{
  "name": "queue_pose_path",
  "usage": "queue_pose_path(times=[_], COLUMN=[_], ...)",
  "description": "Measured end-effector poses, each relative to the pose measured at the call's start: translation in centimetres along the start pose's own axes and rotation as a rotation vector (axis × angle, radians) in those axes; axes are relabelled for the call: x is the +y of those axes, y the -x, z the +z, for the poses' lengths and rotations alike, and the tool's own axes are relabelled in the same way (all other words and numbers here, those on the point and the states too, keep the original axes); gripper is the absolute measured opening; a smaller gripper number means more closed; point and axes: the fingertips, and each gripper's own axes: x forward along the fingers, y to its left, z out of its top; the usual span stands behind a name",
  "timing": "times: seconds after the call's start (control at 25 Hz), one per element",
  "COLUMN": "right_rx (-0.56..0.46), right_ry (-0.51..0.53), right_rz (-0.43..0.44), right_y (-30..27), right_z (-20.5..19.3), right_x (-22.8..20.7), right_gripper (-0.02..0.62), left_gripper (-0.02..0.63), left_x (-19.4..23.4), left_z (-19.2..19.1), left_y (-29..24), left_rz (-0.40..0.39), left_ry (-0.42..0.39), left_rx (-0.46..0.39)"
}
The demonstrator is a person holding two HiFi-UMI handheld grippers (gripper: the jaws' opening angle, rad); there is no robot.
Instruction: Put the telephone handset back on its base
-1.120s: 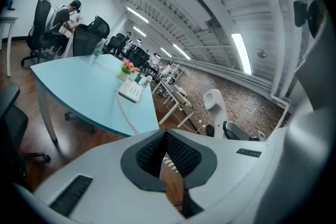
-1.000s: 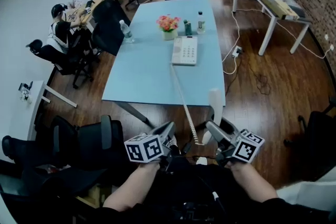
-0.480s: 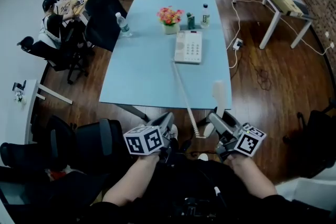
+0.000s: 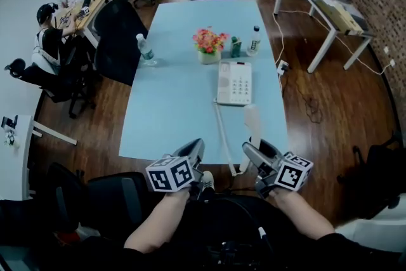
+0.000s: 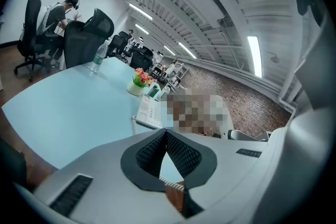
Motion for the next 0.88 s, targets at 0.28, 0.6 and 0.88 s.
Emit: queue_pose_path(times=[0.28, 0.6, 0.88], right_rx=[-0.032, -0.043, -0.049], right_ry=[0.0, -0.02, -0.014], right_rz=[-0.079, -0.214, -0.26], right_y=[-6.0, -10.7, -11.9], right_z=[1.6, 1.5, 2.3], right_x=[-1.8, -4.9, -6.7], right_gripper=[0.236, 0.236, 0.236], left_gripper=[-0.002, -0.002, -0.002], left_x=[5.0, 8.8, 10.2], left_z=[4.6, 6.5, 8.1], left_y=[-1.8, -4.7, -6.9], left_rz=[-0.03, -0.07, -0.075], left_ry=[-0.009, -0.019, -0.045], left_rx=[0.026, 0.105, 0.131])
